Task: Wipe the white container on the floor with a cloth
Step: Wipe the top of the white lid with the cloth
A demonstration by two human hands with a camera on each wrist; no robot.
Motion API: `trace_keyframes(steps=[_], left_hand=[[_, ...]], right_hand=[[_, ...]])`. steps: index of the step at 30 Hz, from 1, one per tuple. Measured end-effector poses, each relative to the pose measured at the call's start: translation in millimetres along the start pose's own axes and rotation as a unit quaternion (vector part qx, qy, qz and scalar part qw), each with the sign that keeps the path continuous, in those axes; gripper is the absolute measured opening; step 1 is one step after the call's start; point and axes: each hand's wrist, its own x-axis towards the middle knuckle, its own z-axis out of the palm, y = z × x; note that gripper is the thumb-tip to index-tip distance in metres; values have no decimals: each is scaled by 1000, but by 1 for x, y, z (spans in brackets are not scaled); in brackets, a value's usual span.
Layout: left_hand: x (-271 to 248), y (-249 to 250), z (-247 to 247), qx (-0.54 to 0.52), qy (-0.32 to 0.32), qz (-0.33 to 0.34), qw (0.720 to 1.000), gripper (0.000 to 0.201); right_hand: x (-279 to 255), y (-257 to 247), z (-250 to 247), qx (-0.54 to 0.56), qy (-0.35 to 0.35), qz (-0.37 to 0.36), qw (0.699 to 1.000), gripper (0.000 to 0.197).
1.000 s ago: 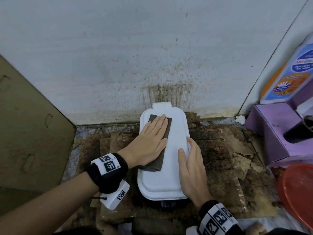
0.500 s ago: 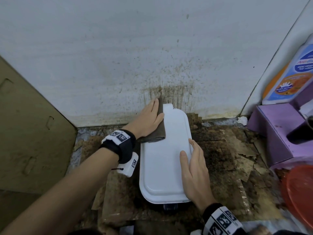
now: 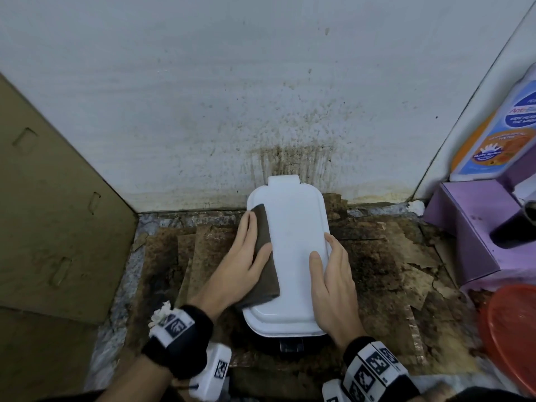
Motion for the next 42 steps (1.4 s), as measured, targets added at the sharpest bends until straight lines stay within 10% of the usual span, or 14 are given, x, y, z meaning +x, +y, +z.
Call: trace_keyframes(steps=[7,20,42], left_hand=[[-47,-4,22,-26,15,14,999,76],[65,3,-18,-28,-9,-14,999,74],[-45,6,32,-82,35,19,996,72]], right_hand=[[-1,-2,-1,-5,0,8,1000,59],[0,-3,-1,6,0,4,1000,56],[-1,0,0,35,9,4,999,70]])
